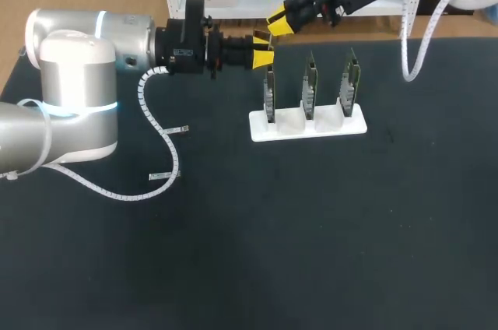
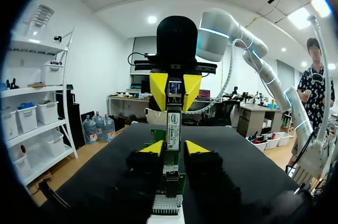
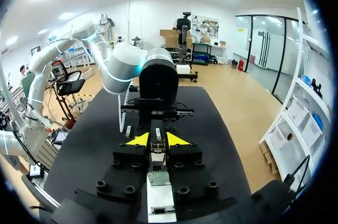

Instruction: Pick up the optical module with the left hand, and insert it into the network port with the right hand.

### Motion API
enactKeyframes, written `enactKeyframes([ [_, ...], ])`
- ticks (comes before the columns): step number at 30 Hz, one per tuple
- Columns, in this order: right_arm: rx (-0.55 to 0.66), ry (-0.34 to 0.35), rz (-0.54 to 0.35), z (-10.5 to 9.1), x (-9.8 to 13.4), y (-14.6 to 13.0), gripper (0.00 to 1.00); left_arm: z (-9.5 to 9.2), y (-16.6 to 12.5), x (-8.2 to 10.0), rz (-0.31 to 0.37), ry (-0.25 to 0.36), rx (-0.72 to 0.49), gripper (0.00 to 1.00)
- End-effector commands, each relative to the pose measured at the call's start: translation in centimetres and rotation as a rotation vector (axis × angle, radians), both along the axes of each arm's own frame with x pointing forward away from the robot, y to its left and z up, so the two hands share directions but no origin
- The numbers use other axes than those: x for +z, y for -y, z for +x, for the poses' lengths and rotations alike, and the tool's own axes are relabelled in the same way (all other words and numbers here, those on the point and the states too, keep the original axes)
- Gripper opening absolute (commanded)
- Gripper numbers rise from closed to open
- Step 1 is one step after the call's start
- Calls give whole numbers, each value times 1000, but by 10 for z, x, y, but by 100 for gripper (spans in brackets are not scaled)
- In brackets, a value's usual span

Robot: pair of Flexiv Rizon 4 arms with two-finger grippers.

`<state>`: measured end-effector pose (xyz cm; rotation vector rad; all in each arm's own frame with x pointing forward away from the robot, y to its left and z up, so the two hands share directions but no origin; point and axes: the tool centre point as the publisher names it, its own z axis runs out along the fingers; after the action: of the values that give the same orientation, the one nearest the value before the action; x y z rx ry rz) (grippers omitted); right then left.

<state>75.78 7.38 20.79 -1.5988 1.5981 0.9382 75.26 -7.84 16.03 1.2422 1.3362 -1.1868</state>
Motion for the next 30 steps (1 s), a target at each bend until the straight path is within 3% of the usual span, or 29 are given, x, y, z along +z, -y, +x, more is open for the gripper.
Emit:
enactKeyframes([
  [1, 1, 1, 4, 0, 0, 0, 0, 1, 0, -1, -1, 0, -1, 100],
  [9, -2, 1, 13, -1, 2, 5, 0, 0, 1, 0, 2, 19, -16, 100],
  [14, 0, -2, 16, -2, 2, 9, 0, -2, -1, 7, 103, 19, -3, 100],
  [22, 4, -8, 16, -4, 0, 13, 0, -17, -5, 26, 385, 34, -9, 100],
  [30, 22, -6, 6, -6, 1, 13, 0, -26, -11, 21, 453, 23, 2, 100],
])
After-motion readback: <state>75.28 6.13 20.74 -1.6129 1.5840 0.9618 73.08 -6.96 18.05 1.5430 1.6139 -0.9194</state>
